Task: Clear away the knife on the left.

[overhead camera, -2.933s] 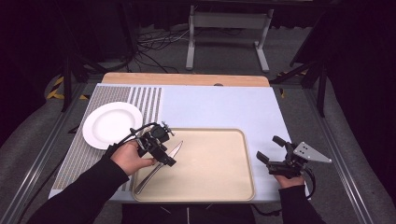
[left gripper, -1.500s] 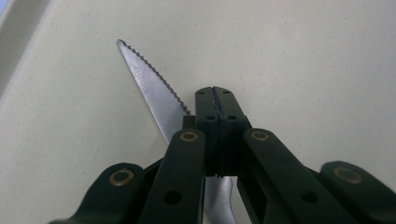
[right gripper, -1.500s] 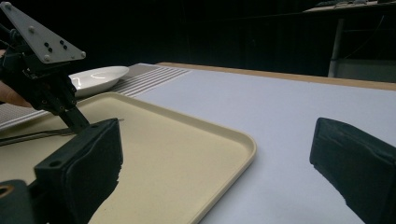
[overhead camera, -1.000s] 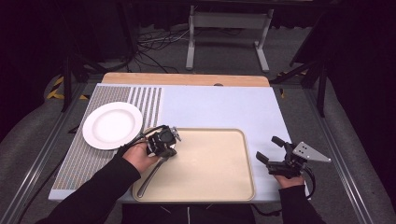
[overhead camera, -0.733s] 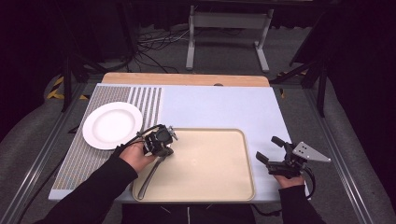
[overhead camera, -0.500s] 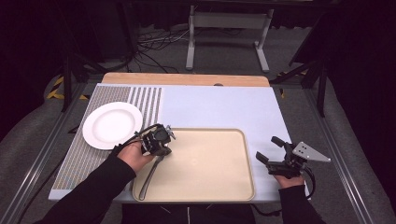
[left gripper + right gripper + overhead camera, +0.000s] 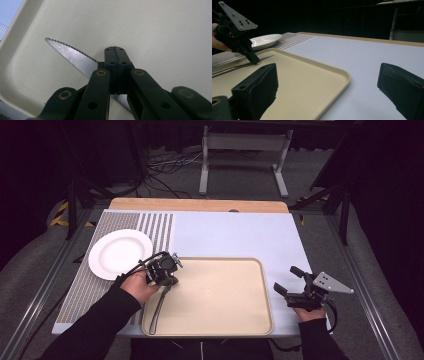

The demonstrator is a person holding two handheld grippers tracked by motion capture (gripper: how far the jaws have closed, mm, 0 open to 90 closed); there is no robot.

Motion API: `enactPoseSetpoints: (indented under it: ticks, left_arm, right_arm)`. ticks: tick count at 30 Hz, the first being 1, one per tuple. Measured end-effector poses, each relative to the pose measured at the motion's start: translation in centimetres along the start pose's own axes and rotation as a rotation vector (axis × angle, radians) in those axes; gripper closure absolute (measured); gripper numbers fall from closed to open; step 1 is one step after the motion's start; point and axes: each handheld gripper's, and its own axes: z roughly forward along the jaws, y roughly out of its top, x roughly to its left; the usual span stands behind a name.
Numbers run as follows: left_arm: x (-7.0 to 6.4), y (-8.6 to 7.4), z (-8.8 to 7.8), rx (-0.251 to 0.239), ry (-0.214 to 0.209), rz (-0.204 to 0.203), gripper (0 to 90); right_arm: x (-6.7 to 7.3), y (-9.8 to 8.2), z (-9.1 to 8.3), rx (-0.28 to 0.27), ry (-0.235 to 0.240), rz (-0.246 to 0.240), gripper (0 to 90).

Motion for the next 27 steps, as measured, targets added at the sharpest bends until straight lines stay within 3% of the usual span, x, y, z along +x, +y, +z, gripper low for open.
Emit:
enactPoseSetpoints:
  ticks: [19,27]
  left_arm:
    - [0.8,-1.2,-0.4,0.002,0.001,-0.043,90.0]
    - [1.0,-1.4,-0.5,-0.001,0.004,-0.041,89.9]
  right_arm:
    - [0.0,0.0,0.1,0.005,0.004,0.001,4.0]
    - [0.0,0.0,0.1,0.007,0.004,0.003,4.0]
